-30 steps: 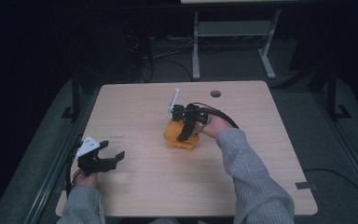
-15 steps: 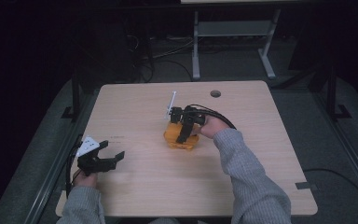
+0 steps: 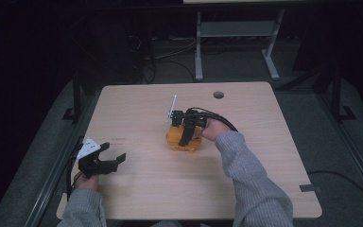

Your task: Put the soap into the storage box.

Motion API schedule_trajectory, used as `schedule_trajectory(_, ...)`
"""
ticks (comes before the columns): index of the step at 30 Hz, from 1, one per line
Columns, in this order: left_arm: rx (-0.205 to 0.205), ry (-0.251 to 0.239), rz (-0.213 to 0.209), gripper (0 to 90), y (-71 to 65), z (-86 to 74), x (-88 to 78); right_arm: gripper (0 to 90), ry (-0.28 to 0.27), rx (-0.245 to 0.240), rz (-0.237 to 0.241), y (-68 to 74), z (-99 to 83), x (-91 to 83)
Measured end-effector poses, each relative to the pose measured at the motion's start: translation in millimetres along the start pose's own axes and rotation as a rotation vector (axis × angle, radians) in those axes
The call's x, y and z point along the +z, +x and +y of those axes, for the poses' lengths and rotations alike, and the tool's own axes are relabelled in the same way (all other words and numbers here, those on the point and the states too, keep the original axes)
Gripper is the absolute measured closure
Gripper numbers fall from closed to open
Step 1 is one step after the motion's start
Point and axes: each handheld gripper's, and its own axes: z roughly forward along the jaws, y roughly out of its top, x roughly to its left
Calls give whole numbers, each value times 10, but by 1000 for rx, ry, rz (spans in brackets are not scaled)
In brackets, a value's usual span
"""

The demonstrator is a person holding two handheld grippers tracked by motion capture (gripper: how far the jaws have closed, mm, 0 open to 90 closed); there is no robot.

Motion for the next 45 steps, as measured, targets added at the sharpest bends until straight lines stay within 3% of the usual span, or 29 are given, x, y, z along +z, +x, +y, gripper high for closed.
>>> schedule_trajectory(25,0,0,0,138,-2,-1,-1,209,-31,12,1,-21,-17,10)
schedule_trajectory(45,3,3,-1,138,-4,0,-1,168,-44,61,2,-16,-39,-14)
